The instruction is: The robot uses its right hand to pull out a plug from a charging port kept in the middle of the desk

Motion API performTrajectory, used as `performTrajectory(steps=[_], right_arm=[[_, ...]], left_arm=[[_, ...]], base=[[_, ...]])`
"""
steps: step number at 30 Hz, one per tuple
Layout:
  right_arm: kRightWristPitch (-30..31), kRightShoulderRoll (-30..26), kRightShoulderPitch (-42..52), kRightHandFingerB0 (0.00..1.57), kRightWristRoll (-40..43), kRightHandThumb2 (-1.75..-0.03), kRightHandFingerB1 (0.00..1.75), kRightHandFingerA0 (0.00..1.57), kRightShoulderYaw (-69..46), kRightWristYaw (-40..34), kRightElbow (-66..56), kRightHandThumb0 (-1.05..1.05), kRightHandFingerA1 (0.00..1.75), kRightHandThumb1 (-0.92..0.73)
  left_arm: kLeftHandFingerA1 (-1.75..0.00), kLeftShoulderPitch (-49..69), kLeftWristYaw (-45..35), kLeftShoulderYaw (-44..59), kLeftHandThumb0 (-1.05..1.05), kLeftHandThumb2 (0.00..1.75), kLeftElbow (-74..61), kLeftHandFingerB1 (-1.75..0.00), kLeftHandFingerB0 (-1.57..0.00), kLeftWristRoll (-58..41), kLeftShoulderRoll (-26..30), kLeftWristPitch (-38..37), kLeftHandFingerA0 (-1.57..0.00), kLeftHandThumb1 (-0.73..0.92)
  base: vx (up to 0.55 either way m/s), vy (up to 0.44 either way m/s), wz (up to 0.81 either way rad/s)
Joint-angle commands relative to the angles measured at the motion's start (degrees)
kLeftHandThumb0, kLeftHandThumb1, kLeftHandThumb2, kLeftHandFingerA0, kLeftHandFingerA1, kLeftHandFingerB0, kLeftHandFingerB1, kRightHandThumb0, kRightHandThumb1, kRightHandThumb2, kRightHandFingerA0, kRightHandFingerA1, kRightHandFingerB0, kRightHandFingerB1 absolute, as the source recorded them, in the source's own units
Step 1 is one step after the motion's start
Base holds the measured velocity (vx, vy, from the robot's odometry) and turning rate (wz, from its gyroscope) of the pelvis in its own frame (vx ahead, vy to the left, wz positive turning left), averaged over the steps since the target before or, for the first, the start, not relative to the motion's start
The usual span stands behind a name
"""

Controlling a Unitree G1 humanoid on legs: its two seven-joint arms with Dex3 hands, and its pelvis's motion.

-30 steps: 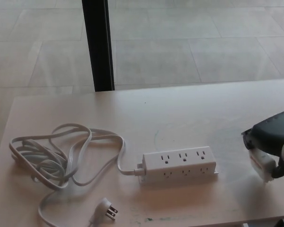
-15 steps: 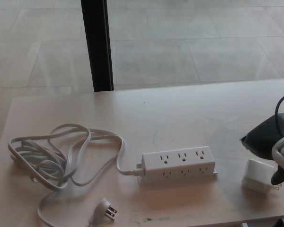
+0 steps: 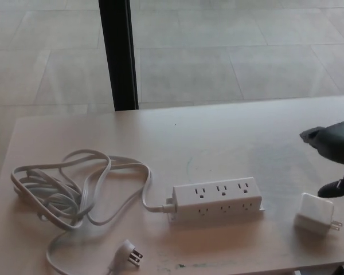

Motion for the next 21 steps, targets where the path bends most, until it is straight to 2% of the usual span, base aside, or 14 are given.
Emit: performTrajectory(steps=[1,6,7,8,9,10,11,15,16,17,18,19,20,21], right_arm=[[3.1,-2.1,7.3,0.06,17.5,-1.00,0.21,1.04,-19.5,-2.6,-4.2,-0.90,1.17,-0.59],[4.5,-2.9,15.8,0.08,27.2,-0.93,0.37,1.02,-42.0,-5.1,-6.0,-0.91,1.13,-0.58],[5.7,-3.0,17.2,0.14,30.0,-0.60,0.29,1.01,-48.8,-4.8,-5.0,-0.77,1.24,-0.64],[5.5,-3.4,18.5,0.14,31.4,-0.60,0.32,1.05,-53.0,-5.4,-4.1,-0.80,1.16,-0.66],[3.7,-4.1,20.1,0.09,32.1,-0.91,0.47,1.12,-56.7,-7.2,-2.8,-0.83,1.18,-0.51],[2.9,-4.1,20.8,0.09,32.8,-0.91,0.47,1.12,-58.6,-8.1,-2.0,-0.83,1.18,-0.51],[2.1,-4.9,22.2,0.13,32.9,-0.60,0.47,1.15,-61.7,-9.9,-0.1,-0.84,1.13,-0.66],[1.1,-6.8,28.9,0.09,35.8,-0.61,0.77,1.22,-75.2,-12.5,5.2,-1.03,1.15,-0.67],[0.4,-7.3,30.8,0.12,35.7,-0.96,0.73,1.24,-77.0,-13.8,6.8,-1.01,1.21,-0.52],[-0.7,-6.8,33.6,0.11,36.0,-0.99,0.77,1.27,-79.6,-16.6,8.5,-1.04,1.23,-0.54],[-1.2,-6.6,34.7,0.11,36.1,-0.99,0.77,1.27,-80.7,-17.7,9.2,-1.04,1.23,-0.54],[-1.0,-6.0,35.6,0.02,36.9,-0.62,0.94,1.26,-82.4,-18.4,9.8,-1.05,1.24,-0.71],[0.3,-4.8,37.2,0.06,38.0,-1.02,0.75,1.30,-85.6,-20.2,11.1,-0.99,1.23,-0.51],[1.5,-4.4,37.5,0.06,37.7,-1.02,0.75,1.30,-86.4,-21.4,11.5,-0.99,1.23,-0.51]], left_arm=[[-0.53,0.7,0.0,0.2,-0.86,0.80,0.1,-0.42,-0.56,-0.5,0.4,-1.5,-0.77,0.92],[-0.58,0.6,0.5,0.5,-0.93,0.94,0.3,-0.48,-0.55,-0.6,0.7,-0.9,-0.77,0.80],[-0.52,0.9,0.3,0.7,-0.88,0.80,0.2,-0.42,-0.54,-0.9,0.6,-1.1,-0.75,0.92],[-0.52,1.0,0.2,0.7,-0.88,0.81,0.2,-0.42,-0.54,-0.9,0.6,-1.2,-0.75,0.92],[-0.52,1.1,0.3,0.6,-0.88,0.82,0.2,-0.42,-0.53,-0.8,0.7,-1.3,-0.76,0.92],[-0.52,1.1,0.4,0.5,-0.88,0.82,0.3,-0.42,-0.53,-0.7,0.8,-1.2,-0.76,0.92],[-0.52,1.2,0.0,0.5,-0.88,0.82,0.2,-0.42,-0.53,-0.7,0.9,-1.3,-0.74,0.92],[-0.52,1.1,0.2,0.6,-0.88,0.79,0.3,-0.42,-0.56,-0.8,0.9,-1.1,-0.75,0.92],[-0.53,1.0,0.2,0.9,-0.86,0.78,0.4,-0.42,-0.57,-1.1,0.8,-1.1,-0.77,0.92],[-0.52,0.7,0.5,0.8,-0.86,0.78,0.4,-0.42,-0.56,-0.8,1.2,-0.8,-0.76,0.92],[-0.52,0.6,0.6,0.7,-0.86,0.78,0.4,-0.42,-0.56,-0.7,1.3,-0.7,-0.76,0.92],[-0.51,0.6,0.5,0.8,-0.86,0.80,0.3,-0.41,-0.54,-0.8,1.3,-0.7,-0.76,0.92],[-0.51,0.7,0.4,0.9,-0.88,0.81,0.2,-0.41,-0.54,-0.9,1.3,-0.6,-0.76,0.92],[-0.51,0.7,0.4,0.9,-0.88,0.81,0.2,-0.41,-0.54,-1.0,1.3,-0.6,-0.76,0.92]], base=[[0.00,0.000,0.00],[0.00,0.000,0.00],[0.00,0.000,0.00],[0.00,0.000,0.00],[0.00,0.000,0.00],[0.00,0.000,0.00],[0.00,0.000,0.00],[0.00,0.000,0.00],[0.00,0.000,0.00],[0.00,0.000,0.00],[0.00,0.000,0.00],[0.00,0.000,0.00],[0.00,0.000,0.00],[0.00,0.000,0.00]])
